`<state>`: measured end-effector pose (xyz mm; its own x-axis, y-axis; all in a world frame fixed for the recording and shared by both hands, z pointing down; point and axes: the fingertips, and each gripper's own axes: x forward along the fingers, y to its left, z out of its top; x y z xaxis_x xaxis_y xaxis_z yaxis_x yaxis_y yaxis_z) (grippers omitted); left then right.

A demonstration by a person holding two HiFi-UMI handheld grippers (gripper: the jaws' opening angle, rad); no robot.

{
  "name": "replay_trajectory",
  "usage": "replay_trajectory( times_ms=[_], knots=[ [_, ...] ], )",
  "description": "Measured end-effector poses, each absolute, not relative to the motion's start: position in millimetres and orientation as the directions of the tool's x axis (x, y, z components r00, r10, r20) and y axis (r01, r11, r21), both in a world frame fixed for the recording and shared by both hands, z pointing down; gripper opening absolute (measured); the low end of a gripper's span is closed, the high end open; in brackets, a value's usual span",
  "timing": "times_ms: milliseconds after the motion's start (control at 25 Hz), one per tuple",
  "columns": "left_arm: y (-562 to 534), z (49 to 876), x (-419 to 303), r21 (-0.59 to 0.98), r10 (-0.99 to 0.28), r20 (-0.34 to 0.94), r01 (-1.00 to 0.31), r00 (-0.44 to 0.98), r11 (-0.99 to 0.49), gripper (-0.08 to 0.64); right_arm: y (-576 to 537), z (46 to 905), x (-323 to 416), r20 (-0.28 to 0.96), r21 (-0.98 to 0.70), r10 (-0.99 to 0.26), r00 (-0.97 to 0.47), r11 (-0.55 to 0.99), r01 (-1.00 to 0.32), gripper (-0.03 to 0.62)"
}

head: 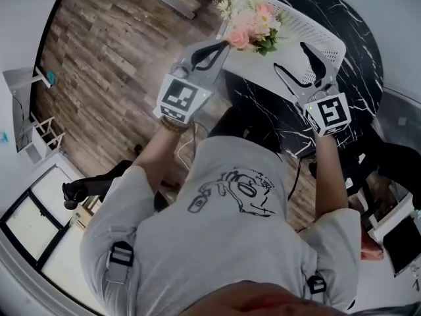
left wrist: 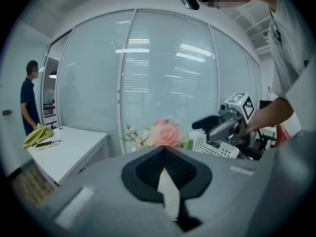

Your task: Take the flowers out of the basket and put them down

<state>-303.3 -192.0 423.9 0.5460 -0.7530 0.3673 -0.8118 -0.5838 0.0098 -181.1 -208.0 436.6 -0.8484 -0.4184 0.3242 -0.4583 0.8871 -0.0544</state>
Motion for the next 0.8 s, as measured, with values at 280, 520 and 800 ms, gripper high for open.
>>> replay_trajectory(
  times_ms=[280, 520, 800],
  knots=[
    [-209, 457, -314, -0.001, -0.729, 0.430, -0.807, 0.532, -0.590, 0.003, -224, 475, -196, 0.369, -0.075, -0.344, -0.863, 0.915, -0.397, 0.414],
    [-221, 476, -315, -0.023, -0.716, 0.466, -0.802, 0.520, -0.597, 0.003, -233, 505, -203, 0.400, -0.074, -0.284, -0.871, 0.938, -0.340, 0.439],
    [-230, 489, -313, -0.061, -0.709, 0.490, -0.791, 0.508, -0.609, 0.003, -236, 541, -217, 0.417, -0.110, -0.220, -0.882, 0.951, -0.289, 0.453]
  ],
)
